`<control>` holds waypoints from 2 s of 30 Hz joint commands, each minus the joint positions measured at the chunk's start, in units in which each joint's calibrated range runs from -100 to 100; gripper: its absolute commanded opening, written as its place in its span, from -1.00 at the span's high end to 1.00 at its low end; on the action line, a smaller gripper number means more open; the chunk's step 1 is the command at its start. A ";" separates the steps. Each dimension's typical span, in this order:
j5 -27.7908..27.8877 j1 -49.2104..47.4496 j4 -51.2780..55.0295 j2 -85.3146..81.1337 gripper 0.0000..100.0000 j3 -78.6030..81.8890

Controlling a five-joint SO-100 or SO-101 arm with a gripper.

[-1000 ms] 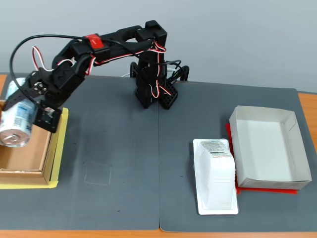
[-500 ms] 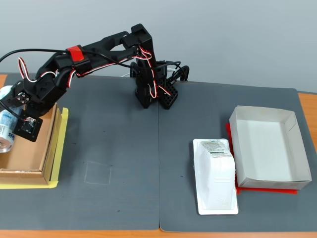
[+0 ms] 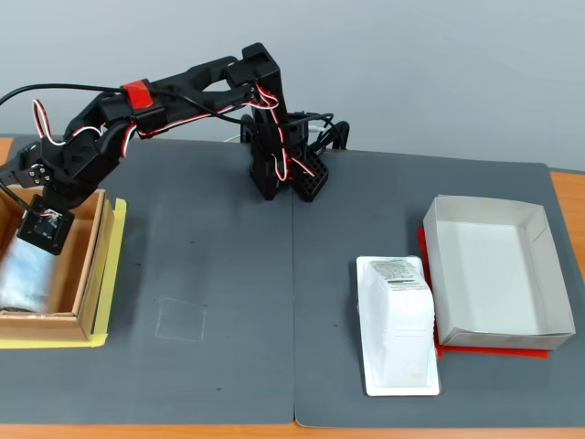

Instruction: Pick the can and put it in the brown box

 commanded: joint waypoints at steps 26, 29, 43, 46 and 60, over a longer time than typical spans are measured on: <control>-25.04 -26.34 17.61 -71.35 0.97 50.41; -25.09 -30.56 17.70 -82.02 0.97 58.83; -25.25 -48.60 17.61 -108.20 0.97 89.14; -28.11 -49.08 17.09 -108.28 0.97 93.94; -35.25 -50.95 20.99 -108.45 0.97 100.00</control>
